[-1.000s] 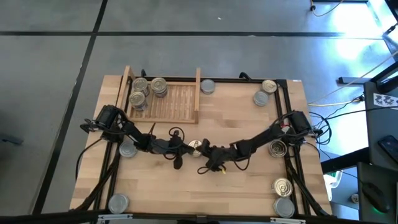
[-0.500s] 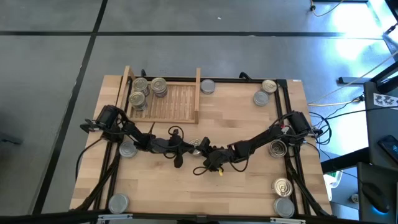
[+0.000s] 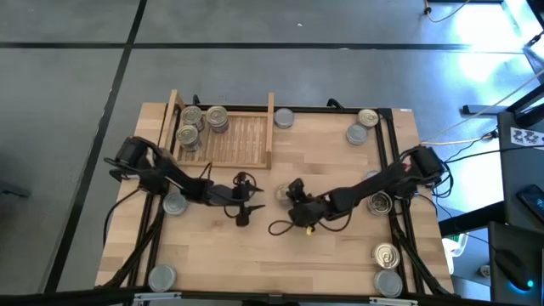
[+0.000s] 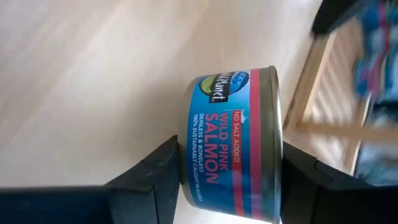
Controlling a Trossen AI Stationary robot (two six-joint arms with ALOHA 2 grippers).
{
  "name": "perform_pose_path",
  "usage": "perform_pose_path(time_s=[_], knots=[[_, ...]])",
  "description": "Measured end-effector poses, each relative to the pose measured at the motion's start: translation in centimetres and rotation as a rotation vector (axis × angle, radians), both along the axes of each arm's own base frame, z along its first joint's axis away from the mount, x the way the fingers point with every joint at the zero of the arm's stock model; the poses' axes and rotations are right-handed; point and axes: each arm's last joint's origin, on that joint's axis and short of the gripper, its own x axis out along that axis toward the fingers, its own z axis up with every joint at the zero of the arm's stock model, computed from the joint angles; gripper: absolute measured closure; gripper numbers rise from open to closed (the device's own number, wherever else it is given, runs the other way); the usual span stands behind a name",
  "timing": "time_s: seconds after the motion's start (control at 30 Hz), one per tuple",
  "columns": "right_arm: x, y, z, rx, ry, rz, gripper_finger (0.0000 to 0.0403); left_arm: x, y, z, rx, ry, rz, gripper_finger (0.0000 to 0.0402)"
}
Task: Stack canned seafood by type on shelf
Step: Put the blue tuna can on the shelf
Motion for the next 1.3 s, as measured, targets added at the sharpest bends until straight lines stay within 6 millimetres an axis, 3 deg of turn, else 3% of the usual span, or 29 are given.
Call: perform_pose_path(time_s=[0.13, 0.4, 0.93, 1.03, 1.17, 1.3], knots=[[-1.2, -1.2, 0.7, 0.069, -0.032, -0.107, 0.0212, 0.8, -0.1, 0.9, 0.114, 0.090, -0.035, 0.0114], [-1.1, -2.3, 0.8, 0.273, -0.228, -0.148, 0.0213, 1.8, -0.3, 1.7, 0.293, 0.124, -0.032, 0.0118], [0.7, -1.7, 2.4, 0.424, -0.471, -0.032, 0.0213, 2.2, -0.2, 2.3, 0.307, 0.058, -0.068, 0.0123], [0.8, -1.7, 2.4, 0.431, -0.476, -0.027, 0.0213, 2.3, -0.6, 2.7, 0.322, 0.017, -0.085, 0.0145], [0.8, -1.5, 2.4, 0.481, -0.471, -0.010, 0.0213, 2.3, -0.9, 2.9, 0.357, 0.005, -0.113, 0.0215], [0.9, -1.5, 2.6, 0.485, -0.491, -0.002, 0.0152, 2.5, -1.2, 3.2, 0.355, -0.022, -0.112, 0.0218]])
